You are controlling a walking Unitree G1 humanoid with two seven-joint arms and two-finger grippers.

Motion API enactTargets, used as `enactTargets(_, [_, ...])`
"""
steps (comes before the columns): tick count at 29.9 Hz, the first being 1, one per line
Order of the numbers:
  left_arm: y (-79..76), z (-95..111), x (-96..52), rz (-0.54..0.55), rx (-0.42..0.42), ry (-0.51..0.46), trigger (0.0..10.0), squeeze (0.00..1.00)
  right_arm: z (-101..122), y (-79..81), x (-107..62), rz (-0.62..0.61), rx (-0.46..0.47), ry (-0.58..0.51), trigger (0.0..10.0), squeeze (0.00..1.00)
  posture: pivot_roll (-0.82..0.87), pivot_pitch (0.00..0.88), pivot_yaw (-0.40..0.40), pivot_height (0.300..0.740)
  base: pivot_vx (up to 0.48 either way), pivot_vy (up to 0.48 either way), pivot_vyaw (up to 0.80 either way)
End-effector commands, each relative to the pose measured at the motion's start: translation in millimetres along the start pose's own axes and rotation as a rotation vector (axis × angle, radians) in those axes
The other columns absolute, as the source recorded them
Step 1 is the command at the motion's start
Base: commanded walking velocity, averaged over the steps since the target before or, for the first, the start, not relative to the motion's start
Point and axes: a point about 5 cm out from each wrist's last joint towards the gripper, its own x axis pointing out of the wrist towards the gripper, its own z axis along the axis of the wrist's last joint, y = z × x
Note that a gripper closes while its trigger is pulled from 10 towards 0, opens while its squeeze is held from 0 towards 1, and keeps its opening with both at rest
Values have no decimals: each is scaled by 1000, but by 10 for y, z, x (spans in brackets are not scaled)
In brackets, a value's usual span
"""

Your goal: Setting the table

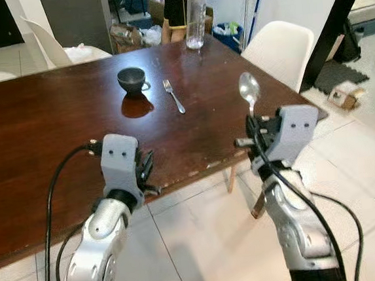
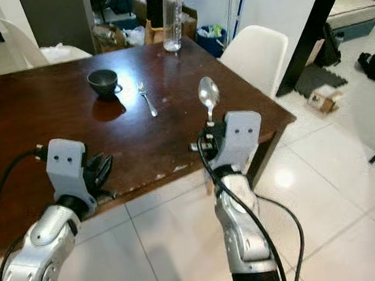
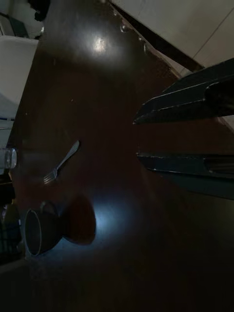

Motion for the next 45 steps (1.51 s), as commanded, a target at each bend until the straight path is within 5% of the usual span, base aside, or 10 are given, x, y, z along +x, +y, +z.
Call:
enactTargets(1, [-36,-39,-2,-17,-4,17,10000,0,0,-35,4,-11,2,5,10000,0,-68,20,23,740,0,0,-800])
enactTargets(18, [-22,-129,-5,-1,-12,25,10000,0,-28,-40,8,-2,-5,17,10000,0,-70,15,18,740,0,0,-800])
enactTargets(23, [150,-228,-31,183,35,-35,10000,0,-87,-68,-17,-6,-14,31,10000,0,-69,19,14,740,0,0,-800])
enactTargets(29, [177,-243,-12,264,26,-37,10000,0,-104,-67,-26,-3,-19,36,10000,0,-71,19,12,740,0,0,-800])
enactTargets(45, [44,-169,55,187,-30,-80,10000,0,-126,-49,-28,4,-24,40,10000,0,-70,20,13,740,0,0,-800])
